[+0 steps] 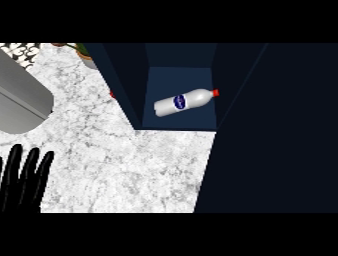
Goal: Pick up the bottled water, place it into the cabinet and close the cabinet
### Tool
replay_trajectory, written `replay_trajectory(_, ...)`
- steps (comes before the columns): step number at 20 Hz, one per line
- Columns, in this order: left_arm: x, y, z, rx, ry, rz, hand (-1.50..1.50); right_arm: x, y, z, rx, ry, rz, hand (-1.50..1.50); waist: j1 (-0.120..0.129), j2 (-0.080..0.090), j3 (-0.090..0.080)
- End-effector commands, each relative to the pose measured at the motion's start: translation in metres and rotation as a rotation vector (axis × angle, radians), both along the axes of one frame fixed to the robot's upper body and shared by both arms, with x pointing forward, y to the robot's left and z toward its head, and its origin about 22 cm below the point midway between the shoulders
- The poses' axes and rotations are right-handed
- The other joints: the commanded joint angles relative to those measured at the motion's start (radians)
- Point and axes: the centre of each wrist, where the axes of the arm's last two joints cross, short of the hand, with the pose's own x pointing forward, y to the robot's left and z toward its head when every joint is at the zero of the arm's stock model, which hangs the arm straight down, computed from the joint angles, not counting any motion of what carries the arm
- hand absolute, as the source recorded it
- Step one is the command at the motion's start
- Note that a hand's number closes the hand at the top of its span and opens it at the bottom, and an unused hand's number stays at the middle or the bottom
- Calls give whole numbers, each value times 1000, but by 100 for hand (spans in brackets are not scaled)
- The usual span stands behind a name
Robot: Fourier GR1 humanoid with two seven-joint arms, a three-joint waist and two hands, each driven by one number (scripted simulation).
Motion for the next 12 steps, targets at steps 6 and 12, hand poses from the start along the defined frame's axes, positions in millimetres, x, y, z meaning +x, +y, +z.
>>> replay_trajectory(6,-32,37,22,-27,-6,-2,-150,-7,48,23,32,-33,186,150,19,-5,-3)
replay_trajectory(12,-41,58,14,-31,14,-10,-150,3,59,31,101,-19,171,150,45,-3,-5)
